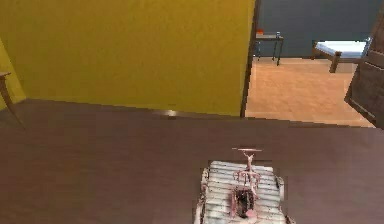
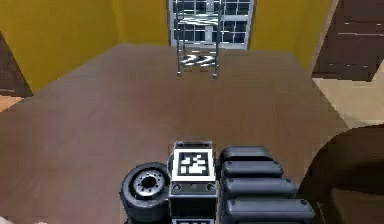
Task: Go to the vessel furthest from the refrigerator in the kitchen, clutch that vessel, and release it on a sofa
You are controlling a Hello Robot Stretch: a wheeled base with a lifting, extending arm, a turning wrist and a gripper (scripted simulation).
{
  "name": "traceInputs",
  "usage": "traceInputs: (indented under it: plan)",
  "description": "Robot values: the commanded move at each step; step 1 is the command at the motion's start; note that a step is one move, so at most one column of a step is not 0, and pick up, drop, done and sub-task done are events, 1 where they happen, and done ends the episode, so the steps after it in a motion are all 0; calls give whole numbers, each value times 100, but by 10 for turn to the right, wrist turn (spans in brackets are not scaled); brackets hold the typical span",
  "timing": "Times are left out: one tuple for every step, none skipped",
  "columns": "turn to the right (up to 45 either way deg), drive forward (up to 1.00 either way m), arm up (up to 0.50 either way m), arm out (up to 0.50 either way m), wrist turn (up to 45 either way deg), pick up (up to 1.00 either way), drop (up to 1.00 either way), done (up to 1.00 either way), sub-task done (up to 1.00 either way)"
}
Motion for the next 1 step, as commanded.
traceInputs:
  plan:
    - [270, 0, 0, 0, 0, 0, 0, 0, 0]
